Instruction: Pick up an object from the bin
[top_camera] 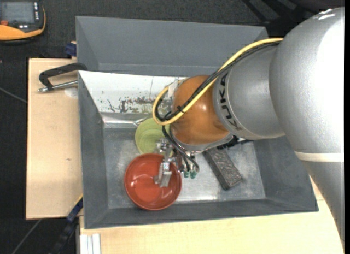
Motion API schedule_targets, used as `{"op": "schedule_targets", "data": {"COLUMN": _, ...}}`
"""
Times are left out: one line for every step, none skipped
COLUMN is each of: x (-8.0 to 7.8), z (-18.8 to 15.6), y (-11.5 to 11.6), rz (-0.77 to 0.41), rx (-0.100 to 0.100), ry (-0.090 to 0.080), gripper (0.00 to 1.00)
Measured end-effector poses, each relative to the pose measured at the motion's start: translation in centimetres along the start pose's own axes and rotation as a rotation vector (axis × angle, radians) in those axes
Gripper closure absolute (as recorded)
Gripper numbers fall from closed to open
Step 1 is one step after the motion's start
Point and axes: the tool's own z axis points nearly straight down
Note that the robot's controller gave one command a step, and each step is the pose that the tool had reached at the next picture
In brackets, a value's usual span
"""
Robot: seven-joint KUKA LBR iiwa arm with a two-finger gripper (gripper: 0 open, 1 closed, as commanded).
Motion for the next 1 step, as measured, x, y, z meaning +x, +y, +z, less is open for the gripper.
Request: {"op": "schedule_targets", "data": {"x": -1.10, "z": -15.97, "y": 0.07, "rz": 0.075, "rx": -0.004, "ry": -0.012, "gripper": 1.00}}
